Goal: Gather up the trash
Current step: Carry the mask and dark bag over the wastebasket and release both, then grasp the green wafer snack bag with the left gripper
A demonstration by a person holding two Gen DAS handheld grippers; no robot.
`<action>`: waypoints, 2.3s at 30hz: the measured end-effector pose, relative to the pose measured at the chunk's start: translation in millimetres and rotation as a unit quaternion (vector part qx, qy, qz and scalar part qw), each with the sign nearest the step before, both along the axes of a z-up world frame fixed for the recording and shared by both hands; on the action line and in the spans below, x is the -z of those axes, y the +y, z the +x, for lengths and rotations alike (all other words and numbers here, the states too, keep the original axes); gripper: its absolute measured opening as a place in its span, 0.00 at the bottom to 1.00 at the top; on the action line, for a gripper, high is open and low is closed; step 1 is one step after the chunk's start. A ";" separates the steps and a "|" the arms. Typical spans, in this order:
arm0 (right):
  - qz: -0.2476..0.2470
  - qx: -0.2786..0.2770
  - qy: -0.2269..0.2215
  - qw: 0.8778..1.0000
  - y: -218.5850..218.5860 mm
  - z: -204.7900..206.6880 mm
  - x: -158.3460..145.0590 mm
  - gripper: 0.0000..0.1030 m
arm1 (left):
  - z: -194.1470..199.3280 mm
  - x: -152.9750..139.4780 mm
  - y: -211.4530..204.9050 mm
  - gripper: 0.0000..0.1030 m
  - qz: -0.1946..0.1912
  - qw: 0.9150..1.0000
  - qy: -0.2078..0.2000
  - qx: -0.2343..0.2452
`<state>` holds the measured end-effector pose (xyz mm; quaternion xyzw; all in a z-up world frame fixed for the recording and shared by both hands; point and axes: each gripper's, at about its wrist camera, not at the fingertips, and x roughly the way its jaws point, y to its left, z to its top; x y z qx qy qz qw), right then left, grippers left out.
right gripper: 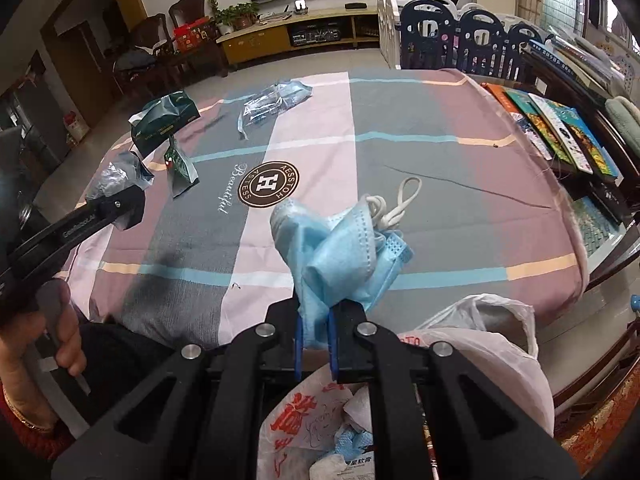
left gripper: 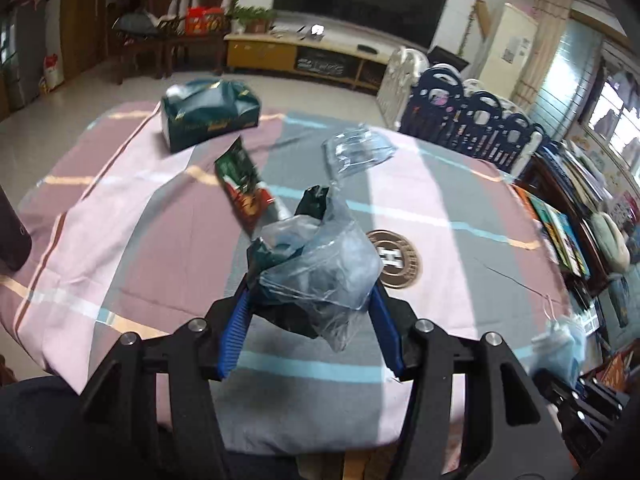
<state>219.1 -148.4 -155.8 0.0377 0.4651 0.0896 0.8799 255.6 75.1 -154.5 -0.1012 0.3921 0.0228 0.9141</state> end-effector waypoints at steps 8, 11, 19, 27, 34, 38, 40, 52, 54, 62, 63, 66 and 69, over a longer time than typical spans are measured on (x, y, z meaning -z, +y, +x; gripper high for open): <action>-0.016 0.007 -0.018 1.000 -10.1 -28.3 -12.5 0.10 | -60.1 -11.4 -40.6 0.55 0.031 0.998 -0.013 0.052; -0.027 0.008 -0.005 1.000 -6.6 -30.4 -0.8 0.10 | -78.9 10.4 -46.0 0.55 0.038 0.997 0.022 0.059; -0.047 -0.014 -0.023 0.999 21.1 -38.3 -13.9 0.10 | -100.3 16.3 -33.9 0.55 0.038 0.997 0.029 0.059; -0.074 -0.019 -0.038 0.996 32.7 -45.5 -32.8 0.10 | -103.4 7.9 -27.8 0.55 0.014 0.998 0.020 0.058; -0.089 -0.007 -0.034 0.995 24.2 -57.3 -41.4 0.10 | -103.3 1.7 -19.5 0.55 -0.003 0.999 0.017 0.042; -0.099 0.008 -0.022 0.995 4.5 -71.7 -38.2 0.10 | -107.0 -2.0 -29.1 0.55 0.000 0.998 0.009 0.062; -0.098 0.019 -0.009 0.995 -9.3 -77.5 -34.3 0.10 | -107.6 -2.4 -34.5 0.55 0.001 0.997 0.011 0.075; -0.111 0.079 0.111 0.985 -78.0 -112.2 42.9 0.10 | -115.0 5.9 -58.3 0.55 0.013 0.992 0.032 0.118; -0.089 0.093 0.142 0.981 -86.6 -115.1 59.8 0.17 | -116.6 6.6 -64.3 0.55 0.015 0.991 0.035 0.130; -0.075 0.152 0.114 0.979 -108.2 -120.6 50.4 0.71 | -116.3 17.3 -82.8 0.55 -0.004 0.983 0.058 0.176; -0.063 0.171 0.103 0.978 -117.7 -121.6 44.0 0.71 | -115.5 19.2 -86.6 0.55 -0.019 0.979 0.065 0.192; -0.025 0.214 0.077 0.974 -142.1 -122.8 30.0 0.71 | -116.9 23.0 -106.8 0.55 -0.033 0.968 0.073 0.238; -0.009 0.239 0.057 0.969 -159.7 -125.2 18.0 0.72 | -122.7 26.0 -137.2 0.55 -0.019 0.952 0.071 0.296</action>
